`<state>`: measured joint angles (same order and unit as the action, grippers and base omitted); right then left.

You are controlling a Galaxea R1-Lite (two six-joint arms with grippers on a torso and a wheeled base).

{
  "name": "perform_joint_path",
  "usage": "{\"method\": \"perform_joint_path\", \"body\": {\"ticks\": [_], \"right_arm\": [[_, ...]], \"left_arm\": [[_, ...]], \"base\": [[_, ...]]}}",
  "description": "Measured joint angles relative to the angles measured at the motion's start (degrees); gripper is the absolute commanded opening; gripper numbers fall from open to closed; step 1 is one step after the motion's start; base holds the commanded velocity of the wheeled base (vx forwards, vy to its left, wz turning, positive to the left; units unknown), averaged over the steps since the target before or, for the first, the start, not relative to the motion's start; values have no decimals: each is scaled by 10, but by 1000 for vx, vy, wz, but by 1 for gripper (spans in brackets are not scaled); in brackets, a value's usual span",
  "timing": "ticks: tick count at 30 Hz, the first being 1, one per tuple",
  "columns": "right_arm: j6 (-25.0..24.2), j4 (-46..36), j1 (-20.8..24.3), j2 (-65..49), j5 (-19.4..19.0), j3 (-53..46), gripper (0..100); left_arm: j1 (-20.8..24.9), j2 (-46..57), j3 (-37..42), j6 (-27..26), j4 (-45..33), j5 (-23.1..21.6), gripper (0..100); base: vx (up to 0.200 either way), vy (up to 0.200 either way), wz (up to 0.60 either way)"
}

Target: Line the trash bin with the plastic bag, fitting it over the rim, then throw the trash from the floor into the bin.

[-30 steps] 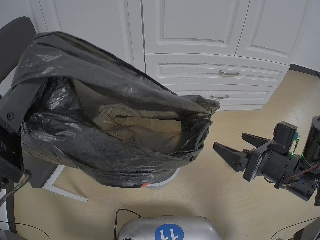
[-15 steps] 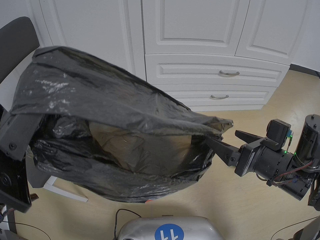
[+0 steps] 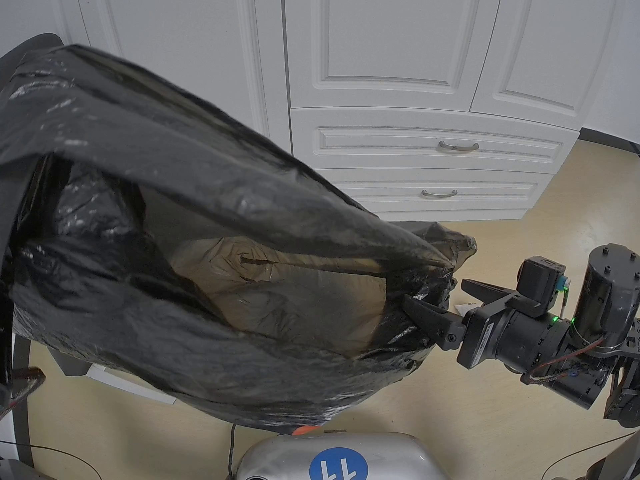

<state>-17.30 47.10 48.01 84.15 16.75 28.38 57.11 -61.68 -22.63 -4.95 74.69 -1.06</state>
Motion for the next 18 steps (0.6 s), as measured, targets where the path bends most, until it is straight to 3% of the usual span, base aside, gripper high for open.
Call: {"method": "perform_joint_path", "body": {"ticks": [5,10,18], "right_arm": [[-45,18,12,12,-3,1,100],[-49,72,21,21,-5,0,100],[-49,76,24,32,-5,-4,100]], "left_arm": [[0,0,2,2,4,-13,0],[7,-2,11,2,4,-17,0],[17,-2,26,2,6,-53,0]], "base": [[0,0,0],[0,0,0],[0,0,0]]}}
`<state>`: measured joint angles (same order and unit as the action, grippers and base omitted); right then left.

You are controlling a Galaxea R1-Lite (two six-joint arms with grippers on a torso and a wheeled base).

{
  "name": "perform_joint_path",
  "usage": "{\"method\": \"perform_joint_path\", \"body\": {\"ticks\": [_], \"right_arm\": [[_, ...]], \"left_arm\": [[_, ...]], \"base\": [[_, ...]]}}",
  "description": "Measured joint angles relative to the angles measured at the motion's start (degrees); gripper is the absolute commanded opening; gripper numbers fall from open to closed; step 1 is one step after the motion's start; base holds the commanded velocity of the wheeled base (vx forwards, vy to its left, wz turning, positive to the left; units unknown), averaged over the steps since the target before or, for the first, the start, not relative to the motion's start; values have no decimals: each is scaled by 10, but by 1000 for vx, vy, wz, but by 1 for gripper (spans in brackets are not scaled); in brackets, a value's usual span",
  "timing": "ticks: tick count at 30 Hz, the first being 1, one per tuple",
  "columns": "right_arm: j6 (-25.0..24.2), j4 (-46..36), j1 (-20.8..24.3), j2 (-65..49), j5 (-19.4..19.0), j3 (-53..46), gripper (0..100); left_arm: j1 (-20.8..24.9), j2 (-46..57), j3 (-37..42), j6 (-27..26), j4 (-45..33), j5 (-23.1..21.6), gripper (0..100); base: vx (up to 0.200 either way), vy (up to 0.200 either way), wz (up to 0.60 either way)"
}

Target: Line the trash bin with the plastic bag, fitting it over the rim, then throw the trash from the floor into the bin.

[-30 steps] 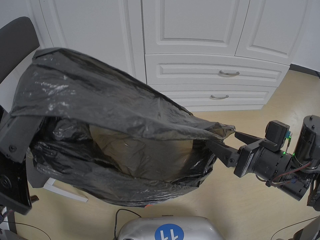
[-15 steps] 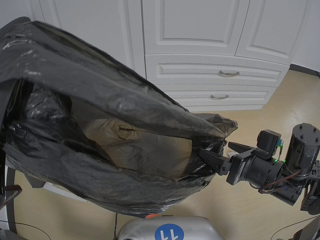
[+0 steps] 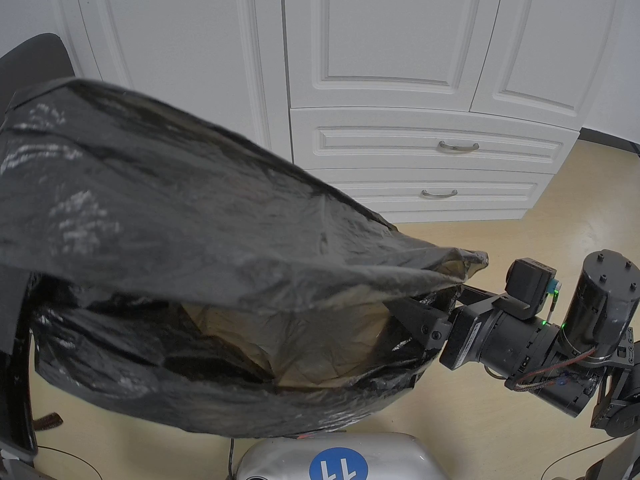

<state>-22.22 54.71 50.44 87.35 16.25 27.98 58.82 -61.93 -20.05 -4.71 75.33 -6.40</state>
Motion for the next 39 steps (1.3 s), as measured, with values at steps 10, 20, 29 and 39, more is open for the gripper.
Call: {"method": "perform_joint_path", "body": {"ticks": [10,20,29,39], "right_arm": [[-4,6,-19,21,-18,-1,100],[3,67,-20,26,-19,-16,100],[4,65,-16,27,-19,-20,100],[5,68,-14,27,-20,-24,0]], "left_arm": [[1,9,6,0,18,-10,0],[1,9,9,0,19,-10,0],[1,9,9,0,20,-10,0],[1,9,10,0,20,-10,0]], "base": [[0,0,0],[0,0,0],[0,0,0],[0,0,0]]}}
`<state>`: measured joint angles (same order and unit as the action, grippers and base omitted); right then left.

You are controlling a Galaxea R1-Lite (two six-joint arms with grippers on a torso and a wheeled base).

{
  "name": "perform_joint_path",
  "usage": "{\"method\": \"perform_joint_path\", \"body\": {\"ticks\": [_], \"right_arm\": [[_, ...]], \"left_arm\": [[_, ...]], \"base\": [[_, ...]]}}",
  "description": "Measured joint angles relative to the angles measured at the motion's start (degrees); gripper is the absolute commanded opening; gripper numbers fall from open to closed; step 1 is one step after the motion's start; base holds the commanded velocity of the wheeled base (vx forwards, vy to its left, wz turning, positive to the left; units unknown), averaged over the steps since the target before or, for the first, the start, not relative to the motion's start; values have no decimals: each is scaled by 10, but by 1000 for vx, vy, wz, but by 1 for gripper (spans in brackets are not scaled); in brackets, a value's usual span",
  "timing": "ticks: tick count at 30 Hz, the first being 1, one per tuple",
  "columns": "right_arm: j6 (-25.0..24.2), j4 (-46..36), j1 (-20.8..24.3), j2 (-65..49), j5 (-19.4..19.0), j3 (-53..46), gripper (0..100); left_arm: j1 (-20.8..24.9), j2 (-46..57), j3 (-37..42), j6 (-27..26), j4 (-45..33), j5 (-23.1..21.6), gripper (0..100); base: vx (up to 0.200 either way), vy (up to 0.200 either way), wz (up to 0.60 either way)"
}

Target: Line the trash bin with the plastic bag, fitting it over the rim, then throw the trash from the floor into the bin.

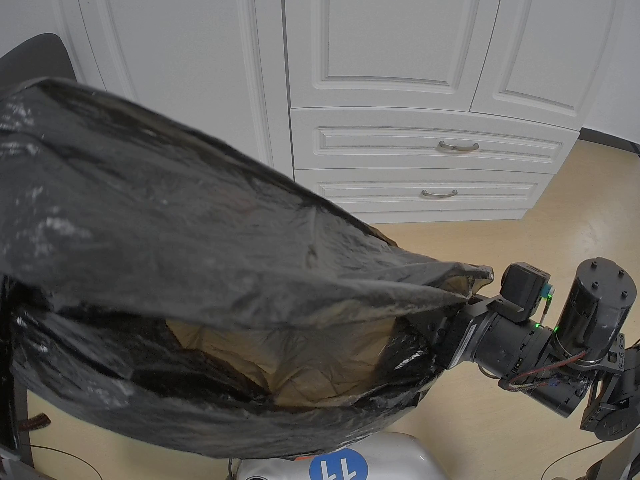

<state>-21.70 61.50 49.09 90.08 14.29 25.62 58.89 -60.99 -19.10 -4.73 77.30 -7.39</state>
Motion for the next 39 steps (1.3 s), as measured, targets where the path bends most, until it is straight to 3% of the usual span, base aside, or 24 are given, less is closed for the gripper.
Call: {"method": "perform_joint_path", "body": {"ticks": [10,17,30,34,39], "right_arm": [[3,-1,0,-17,0,1,0],[34,-4,-1,-49,1,1,0],[89,-14,-23,-105,13,9,0],[92,-59,-33,-120,42,30,0],[80,-148,-36,-142,76,72,0]], "left_arm": [[0,-10,6,9,0,0,0],[-1,-30,6,38,0,0,0],[-20,-80,-10,150,-15,23,0],[-44,-97,-21,154,-48,27,0],[-69,-114,-51,169,-159,58,0]], "base": [[0,0,0],[0,0,0],[0,0,0],[0,0,0],[0,0,0]]}}
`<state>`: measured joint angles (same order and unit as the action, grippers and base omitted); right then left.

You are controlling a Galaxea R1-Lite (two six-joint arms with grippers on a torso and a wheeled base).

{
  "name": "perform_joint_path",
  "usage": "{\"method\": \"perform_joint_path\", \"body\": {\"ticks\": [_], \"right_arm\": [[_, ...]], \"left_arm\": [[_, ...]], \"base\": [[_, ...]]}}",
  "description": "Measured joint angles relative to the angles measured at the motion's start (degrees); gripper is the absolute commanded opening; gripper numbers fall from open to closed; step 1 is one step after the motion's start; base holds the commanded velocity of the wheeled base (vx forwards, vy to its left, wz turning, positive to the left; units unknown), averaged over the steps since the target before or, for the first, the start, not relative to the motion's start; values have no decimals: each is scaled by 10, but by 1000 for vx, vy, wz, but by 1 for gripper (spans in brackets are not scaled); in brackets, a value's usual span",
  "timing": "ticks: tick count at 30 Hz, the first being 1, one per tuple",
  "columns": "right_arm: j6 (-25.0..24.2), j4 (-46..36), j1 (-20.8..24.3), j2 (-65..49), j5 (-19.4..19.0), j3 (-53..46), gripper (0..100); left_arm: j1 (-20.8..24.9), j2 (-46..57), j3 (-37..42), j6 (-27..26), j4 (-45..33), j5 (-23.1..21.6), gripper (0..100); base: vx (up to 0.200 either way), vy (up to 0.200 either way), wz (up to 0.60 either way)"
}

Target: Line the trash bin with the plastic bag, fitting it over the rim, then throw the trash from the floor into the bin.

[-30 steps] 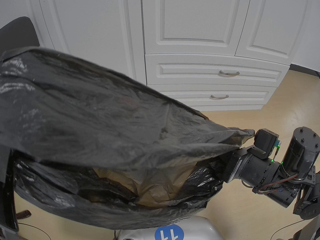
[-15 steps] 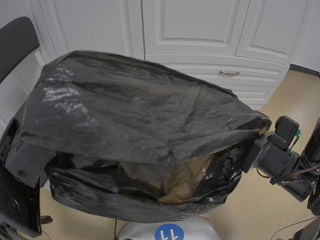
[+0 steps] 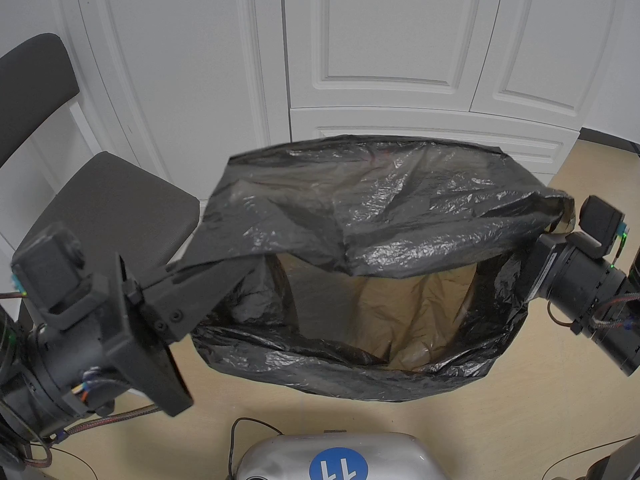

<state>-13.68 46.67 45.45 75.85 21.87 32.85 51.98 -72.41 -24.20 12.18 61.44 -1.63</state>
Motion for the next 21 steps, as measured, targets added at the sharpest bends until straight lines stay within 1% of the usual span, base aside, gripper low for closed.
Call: {"method": "perform_joint_path", "body": {"ticks": [4,8,11,12,15,19,21], "right_arm": [[-15,-44,1,-16,19,29,0],[-29,-71,3,-26,45,57,0],[-35,-84,4,-25,80,74,0],[-36,-87,4,-22,98,80,0],[-35,-94,4,-8,126,88,0],[-28,-131,5,11,138,86,0],[-20,-176,5,18,138,80,0]], "left_arm": [[-12,-8,-33,21,-99,34,0],[-34,-15,-72,33,-193,56,0],[-63,-21,-99,37,-240,70,0],[-76,-25,-108,38,-250,74,0],[-101,-36,-121,39,-256,79,0],[-118,-52,-127,40,-255,81,0],[-123,-61,-127,39,-253,82,0]], "base": [[0,0,0],[0,0,0],[0,0,0],[0,0,0],[0,0,0],[0,0,0],[0,0,0]]}}
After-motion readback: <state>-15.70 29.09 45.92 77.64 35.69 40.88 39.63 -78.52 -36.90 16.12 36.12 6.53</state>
